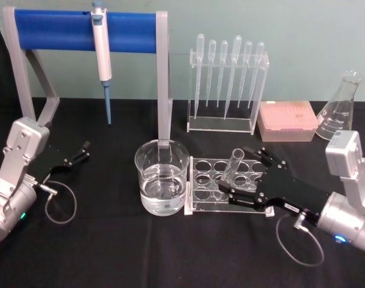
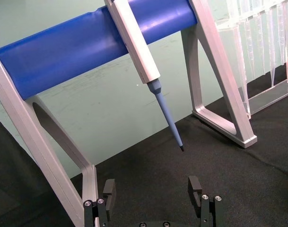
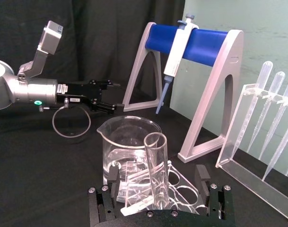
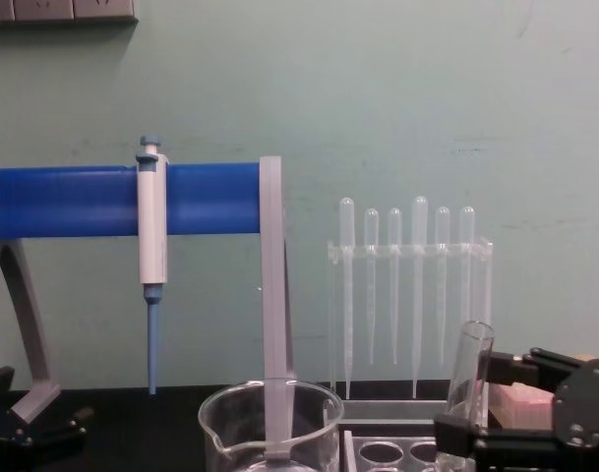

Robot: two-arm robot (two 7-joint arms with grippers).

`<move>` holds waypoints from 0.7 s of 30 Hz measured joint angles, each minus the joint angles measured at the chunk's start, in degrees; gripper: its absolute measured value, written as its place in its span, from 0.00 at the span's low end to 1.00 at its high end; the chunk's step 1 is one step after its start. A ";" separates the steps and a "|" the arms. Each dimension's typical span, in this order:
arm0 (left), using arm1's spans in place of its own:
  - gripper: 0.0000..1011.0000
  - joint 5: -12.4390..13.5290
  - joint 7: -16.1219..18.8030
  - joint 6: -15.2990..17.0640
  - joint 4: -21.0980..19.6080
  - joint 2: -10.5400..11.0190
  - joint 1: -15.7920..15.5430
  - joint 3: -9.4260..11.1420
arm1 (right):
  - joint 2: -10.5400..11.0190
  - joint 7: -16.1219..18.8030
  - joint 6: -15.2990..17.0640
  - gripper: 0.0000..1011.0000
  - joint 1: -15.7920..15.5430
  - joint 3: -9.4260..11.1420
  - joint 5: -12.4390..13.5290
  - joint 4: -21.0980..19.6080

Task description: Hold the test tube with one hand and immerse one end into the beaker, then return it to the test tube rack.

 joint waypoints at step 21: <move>0.99 0.00 0.00 0.00 0.00 0.00 0.00 0.00 | -1.54 -0.03 0.76 0.84 0.84 -0.17 -0.92 0.87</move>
